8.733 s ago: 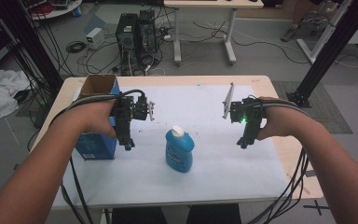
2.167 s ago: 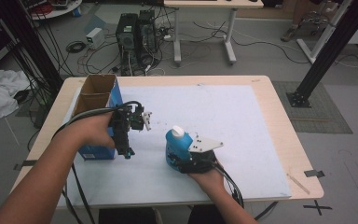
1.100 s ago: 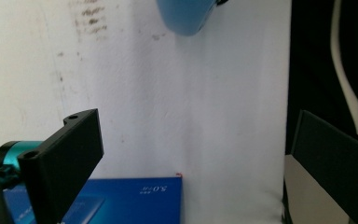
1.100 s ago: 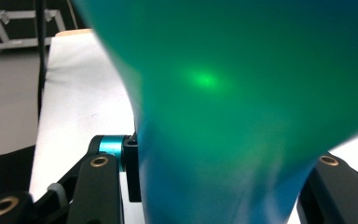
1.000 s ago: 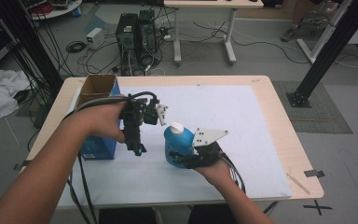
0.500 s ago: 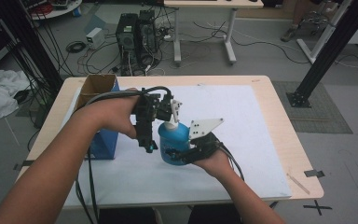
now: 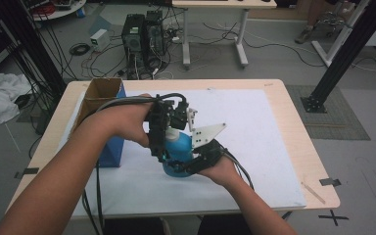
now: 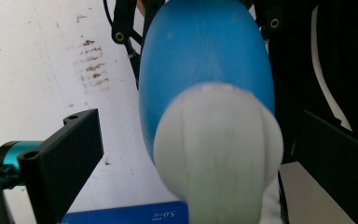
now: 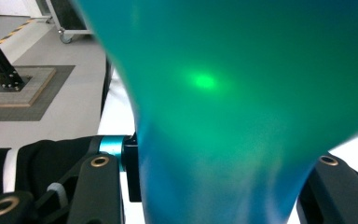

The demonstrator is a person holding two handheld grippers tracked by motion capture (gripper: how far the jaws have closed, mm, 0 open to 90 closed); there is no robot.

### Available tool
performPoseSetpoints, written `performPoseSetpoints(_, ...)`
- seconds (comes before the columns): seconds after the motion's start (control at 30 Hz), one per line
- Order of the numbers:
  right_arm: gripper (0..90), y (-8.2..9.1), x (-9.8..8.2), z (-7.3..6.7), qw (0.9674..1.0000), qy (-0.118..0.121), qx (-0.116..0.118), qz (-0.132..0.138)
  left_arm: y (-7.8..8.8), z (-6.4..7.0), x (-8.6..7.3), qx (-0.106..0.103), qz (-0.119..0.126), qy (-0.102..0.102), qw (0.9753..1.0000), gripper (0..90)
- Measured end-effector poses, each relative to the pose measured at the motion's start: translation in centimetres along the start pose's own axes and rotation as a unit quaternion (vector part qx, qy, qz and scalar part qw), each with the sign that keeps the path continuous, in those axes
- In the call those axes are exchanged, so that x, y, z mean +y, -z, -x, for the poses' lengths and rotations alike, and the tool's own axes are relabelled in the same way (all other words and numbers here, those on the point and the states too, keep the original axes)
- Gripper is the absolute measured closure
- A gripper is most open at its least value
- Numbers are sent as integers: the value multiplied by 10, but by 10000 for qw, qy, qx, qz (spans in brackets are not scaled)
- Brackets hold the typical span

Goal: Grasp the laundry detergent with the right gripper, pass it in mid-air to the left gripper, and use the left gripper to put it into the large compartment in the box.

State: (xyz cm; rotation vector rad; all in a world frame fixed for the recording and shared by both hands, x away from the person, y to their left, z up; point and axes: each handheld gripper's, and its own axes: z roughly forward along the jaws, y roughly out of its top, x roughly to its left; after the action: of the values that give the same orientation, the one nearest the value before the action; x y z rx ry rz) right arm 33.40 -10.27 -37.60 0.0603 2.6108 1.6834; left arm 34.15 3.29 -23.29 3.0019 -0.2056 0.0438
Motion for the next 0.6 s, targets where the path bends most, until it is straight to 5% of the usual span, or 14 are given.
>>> performPoseSetpoints(0.43,459,-4,4,0,10000,6,44,42,-11,-2,6,-72,-268,61,9996,32)
performPoseSetpoints(0.47,460,-4,3,0,10000,17,44,21,-11,-2,6,-118,-282,48,9995,112)
performPoseSetpoints(0.6,459,-5,3,-1,10000,11,54,26,-14,-2,6,-135,-290,65,9995,123)
